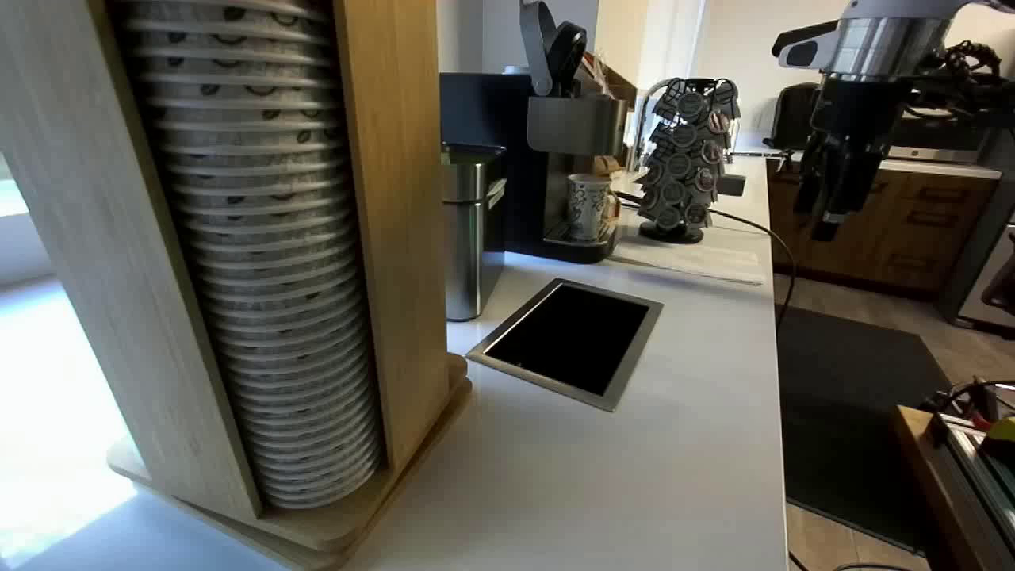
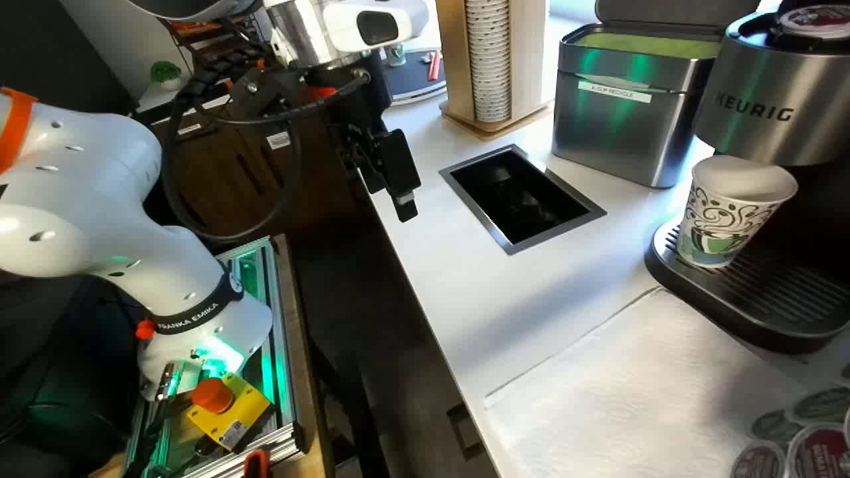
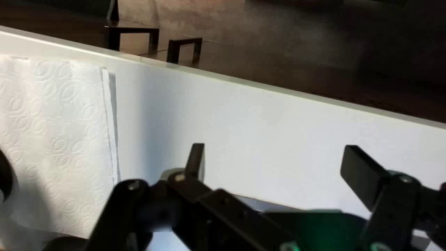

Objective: Close the lid of the coffeemaker

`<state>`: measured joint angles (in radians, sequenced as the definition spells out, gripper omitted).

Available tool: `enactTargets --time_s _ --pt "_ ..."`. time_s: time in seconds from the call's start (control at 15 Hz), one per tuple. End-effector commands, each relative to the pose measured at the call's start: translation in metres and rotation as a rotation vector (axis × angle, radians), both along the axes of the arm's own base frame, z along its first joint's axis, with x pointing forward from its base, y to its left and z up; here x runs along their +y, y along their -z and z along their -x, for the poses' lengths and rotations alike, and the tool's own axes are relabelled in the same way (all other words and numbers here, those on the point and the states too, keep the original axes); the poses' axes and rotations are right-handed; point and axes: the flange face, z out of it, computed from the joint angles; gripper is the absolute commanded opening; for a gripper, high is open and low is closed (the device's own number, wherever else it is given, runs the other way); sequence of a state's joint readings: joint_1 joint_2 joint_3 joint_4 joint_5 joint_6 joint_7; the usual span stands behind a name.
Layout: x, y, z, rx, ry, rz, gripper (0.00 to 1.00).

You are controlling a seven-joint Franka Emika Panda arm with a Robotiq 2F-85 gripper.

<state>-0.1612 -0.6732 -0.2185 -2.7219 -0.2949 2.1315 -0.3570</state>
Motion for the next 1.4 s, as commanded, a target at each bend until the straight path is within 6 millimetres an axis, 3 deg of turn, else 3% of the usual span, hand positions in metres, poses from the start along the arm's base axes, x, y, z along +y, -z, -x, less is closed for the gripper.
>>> enactTargets --time_s 0.0,0.47,0.67,0.93,1.33 --pt "0.0 0.0 0.0 0.001 0.0 0.0 1.0" --pt "0.0 0.0 0.0 0.002 0.0 -0.001 1.0" --pt "0.009 -0.012 -0.02 -0.002 0.004 0.026 1.0" --pt "0.019 -0.069 -0.069 -0.08 0.015 0.079 1.0" --pt "-0.008 -0.179 -0.141 -0.206 -0.059 0.242 1.0"
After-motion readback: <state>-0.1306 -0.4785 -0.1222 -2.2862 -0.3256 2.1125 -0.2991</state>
